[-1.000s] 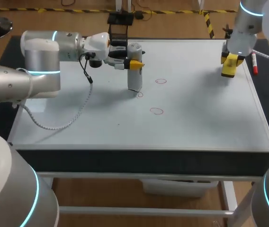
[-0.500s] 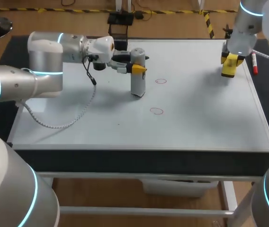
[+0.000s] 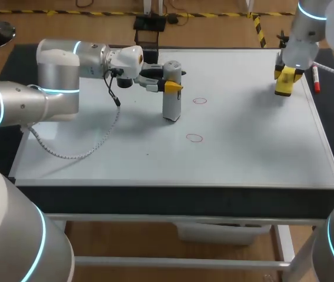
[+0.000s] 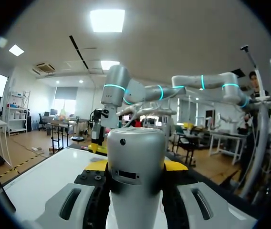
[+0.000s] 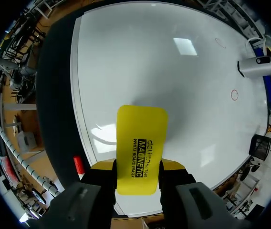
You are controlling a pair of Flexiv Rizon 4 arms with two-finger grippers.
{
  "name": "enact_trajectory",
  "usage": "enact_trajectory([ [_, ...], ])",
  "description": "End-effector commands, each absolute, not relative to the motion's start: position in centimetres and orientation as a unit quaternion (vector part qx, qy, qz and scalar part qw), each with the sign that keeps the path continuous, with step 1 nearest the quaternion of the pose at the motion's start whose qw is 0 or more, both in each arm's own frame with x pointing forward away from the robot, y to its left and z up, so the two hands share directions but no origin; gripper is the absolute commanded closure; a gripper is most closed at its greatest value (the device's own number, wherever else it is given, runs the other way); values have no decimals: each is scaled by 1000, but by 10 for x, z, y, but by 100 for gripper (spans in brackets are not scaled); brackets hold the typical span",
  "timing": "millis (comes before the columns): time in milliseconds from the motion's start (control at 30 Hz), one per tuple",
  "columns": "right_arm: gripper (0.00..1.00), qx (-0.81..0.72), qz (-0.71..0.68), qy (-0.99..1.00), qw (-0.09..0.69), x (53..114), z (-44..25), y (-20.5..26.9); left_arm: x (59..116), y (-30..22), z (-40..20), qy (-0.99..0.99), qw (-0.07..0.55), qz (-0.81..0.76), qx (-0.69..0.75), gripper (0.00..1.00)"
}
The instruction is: Pick up the inspection probe, press it on each red-marked spot on the whiteboard one by one, put down the probe, pick up the eraser, and wipe off all the red marks.
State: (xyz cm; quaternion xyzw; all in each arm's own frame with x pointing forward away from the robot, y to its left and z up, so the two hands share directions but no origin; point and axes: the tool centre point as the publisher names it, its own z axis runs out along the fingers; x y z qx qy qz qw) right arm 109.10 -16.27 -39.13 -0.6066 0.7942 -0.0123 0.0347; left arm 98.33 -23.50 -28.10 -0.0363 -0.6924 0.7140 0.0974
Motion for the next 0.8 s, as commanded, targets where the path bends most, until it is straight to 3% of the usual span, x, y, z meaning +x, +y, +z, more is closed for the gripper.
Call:
enact_trajectory([
  [33, 100, -608, -13, 793, 34, 1091, -390, -164, 985, -235, -285, -689, 99, 716, -39, 100],
  [433, 100, -608, -13, 793, 34, 1091, -390, -164, 987, -225, -266, -685, 76, 724, -41, 100],
  [800, 100, -608, -13, 793, 34, 1091, -390, -164, 1004, -175, -245, -696, 11, 718, -9, 100],
])
